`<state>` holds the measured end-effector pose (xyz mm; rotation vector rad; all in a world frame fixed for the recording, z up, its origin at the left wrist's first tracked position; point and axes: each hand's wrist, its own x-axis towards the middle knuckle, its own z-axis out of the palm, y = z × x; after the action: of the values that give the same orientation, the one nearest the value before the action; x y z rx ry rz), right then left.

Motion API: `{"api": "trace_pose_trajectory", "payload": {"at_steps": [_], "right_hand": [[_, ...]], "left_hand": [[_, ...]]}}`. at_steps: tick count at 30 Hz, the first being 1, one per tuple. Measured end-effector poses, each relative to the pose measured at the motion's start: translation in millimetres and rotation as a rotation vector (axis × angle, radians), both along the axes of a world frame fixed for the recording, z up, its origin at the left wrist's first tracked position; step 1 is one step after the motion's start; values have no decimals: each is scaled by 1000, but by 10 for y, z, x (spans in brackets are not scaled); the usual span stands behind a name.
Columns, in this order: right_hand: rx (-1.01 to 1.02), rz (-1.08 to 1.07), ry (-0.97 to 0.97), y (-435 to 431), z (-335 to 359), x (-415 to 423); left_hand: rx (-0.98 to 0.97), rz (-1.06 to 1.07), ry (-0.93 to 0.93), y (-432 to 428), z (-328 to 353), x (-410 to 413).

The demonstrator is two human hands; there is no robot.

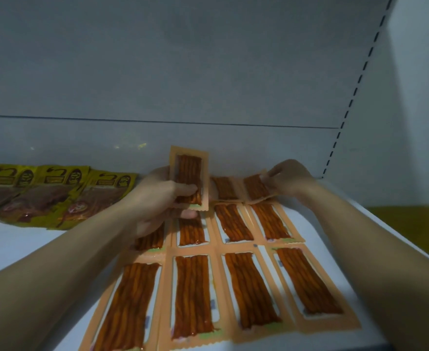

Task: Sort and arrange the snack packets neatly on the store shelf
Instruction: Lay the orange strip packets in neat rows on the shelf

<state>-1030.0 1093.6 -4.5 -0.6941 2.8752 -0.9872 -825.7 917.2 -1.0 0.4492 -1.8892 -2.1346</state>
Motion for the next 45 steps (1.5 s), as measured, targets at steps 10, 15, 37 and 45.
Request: {"api": "trace_pose_trajectory", "payload": {"at_steps": [10,15,37,45], "right_hand": [[365,-121,214,-1,-58,60],[132,-21,302,-42,168,183],[-223,556,-236,-400,80,975],[143,614,138,-438,-10,947]], "left_hand": [[-154,88,35,31,30,40],[-164,145,49,64,58,42],[-798,64,-503,-327,379,513],[-1236,-165,-752,-266,280,500]]}}
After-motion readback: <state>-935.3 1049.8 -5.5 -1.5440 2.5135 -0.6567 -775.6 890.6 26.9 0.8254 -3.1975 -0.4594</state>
